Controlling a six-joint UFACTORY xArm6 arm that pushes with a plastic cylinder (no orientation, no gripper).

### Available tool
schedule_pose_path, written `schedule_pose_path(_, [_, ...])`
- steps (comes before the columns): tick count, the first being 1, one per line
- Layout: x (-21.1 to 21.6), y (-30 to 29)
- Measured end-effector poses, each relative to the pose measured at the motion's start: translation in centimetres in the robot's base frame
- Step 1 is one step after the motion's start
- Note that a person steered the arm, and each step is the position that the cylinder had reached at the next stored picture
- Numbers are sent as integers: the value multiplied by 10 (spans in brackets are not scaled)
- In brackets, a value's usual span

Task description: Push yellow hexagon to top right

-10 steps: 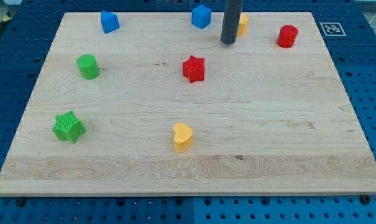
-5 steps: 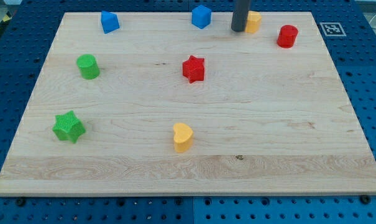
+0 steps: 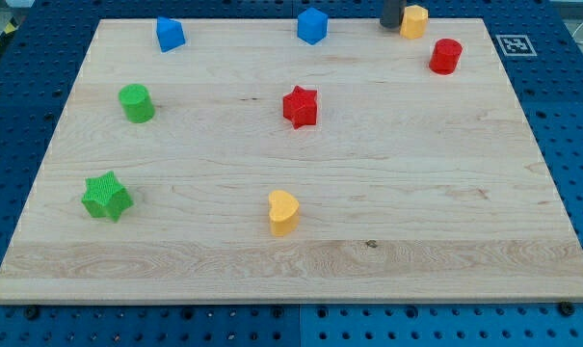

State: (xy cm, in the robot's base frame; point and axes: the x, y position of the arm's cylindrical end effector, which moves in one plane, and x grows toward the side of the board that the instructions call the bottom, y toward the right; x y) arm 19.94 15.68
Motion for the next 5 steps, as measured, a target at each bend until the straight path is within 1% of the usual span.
schedule_pose_path(2, [27,25])
schedule_pose_path(3, [23,32])
schedule_pose_path(5, [22,66])
